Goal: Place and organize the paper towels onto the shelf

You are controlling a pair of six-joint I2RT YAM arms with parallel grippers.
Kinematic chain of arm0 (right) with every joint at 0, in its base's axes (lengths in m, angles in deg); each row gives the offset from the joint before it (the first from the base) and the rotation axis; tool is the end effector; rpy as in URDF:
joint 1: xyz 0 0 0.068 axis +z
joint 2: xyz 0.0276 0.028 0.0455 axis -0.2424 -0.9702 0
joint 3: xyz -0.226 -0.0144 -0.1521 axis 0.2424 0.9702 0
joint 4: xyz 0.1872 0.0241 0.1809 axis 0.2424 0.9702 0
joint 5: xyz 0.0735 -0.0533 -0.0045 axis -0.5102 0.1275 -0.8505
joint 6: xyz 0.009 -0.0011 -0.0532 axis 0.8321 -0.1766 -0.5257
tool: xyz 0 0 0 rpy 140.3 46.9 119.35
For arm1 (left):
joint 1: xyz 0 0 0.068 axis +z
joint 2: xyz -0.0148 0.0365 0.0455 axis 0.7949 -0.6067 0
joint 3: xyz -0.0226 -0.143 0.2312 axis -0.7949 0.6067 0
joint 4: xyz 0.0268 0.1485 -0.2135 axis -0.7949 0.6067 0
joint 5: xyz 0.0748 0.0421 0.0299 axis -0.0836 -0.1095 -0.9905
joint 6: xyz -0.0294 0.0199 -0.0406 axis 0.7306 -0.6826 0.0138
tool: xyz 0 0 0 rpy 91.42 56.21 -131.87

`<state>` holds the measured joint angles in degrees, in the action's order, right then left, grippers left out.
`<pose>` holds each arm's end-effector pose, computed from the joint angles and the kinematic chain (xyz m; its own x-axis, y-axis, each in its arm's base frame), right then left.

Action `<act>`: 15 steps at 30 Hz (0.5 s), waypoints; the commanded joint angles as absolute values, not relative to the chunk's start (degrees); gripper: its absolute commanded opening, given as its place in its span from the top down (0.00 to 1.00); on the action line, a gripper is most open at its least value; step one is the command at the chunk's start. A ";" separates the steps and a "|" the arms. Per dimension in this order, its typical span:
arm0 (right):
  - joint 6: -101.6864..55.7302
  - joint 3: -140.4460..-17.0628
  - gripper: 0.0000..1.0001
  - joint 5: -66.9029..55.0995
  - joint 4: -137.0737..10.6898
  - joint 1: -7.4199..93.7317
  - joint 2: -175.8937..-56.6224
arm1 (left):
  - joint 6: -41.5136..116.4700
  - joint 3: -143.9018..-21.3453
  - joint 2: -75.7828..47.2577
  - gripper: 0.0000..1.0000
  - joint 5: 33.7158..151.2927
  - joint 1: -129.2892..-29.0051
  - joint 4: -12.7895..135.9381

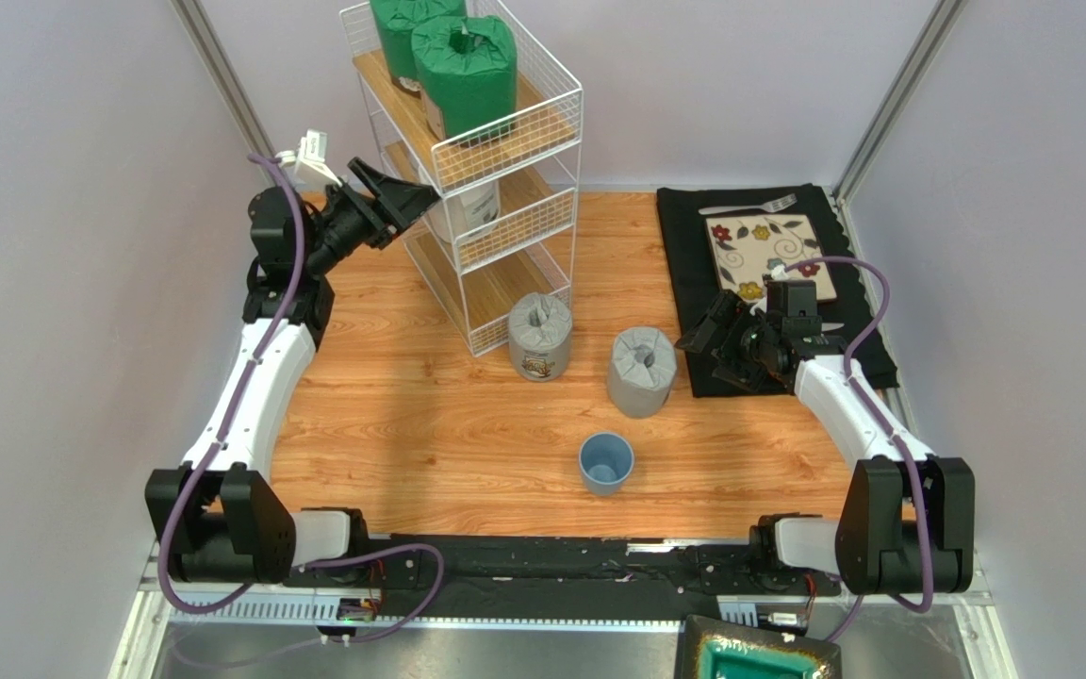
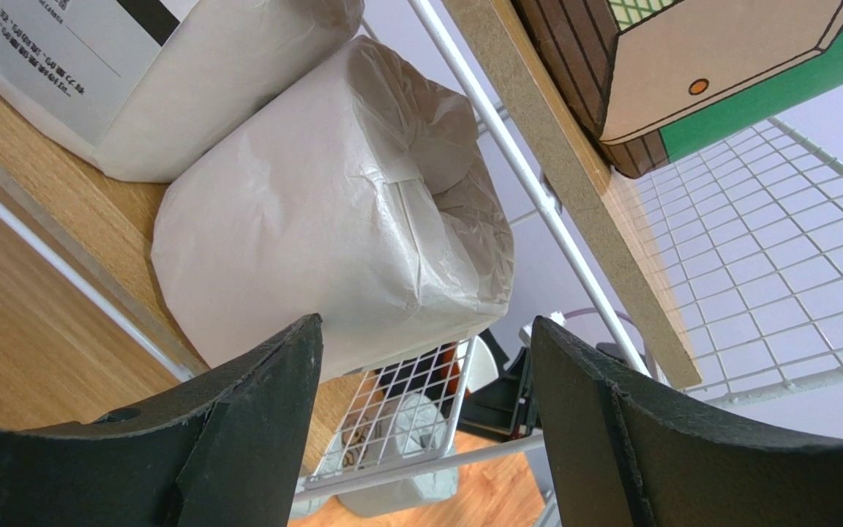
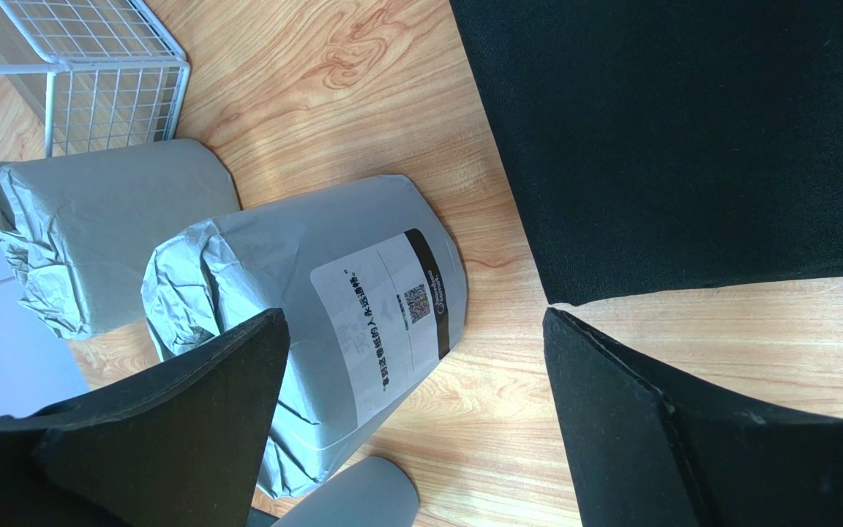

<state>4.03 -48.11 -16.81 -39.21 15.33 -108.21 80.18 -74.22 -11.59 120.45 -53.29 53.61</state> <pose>0.2525 0.0171 0.2181 -0.7795 0.5101 -0.3636 0.2639 0.7938 0.5479 0.2955 -0.0244 0.3887 -0.4756 -0.6498 -0.5930 0.3656 0.4671 -0.8051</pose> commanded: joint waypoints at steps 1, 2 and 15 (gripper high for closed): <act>4.22 -48.65 0.11 -17.07 -40.50 15.08 -108.21 | 83.72 -74.00 -13.21 0.22 122.39 -53.26 46.90; 4.22 -48.65 0.11 -17.07 -40.50 15.08 -108.13 | 84.17 -74.00 -13.73 0.22 122.56 -53.26 46.46; 4.04 -48.56 0.11 -16.46 -40.32 15.08 -108.65 | 85.58 -74.79 -17.08 0.22 122.30 -53.26 43.90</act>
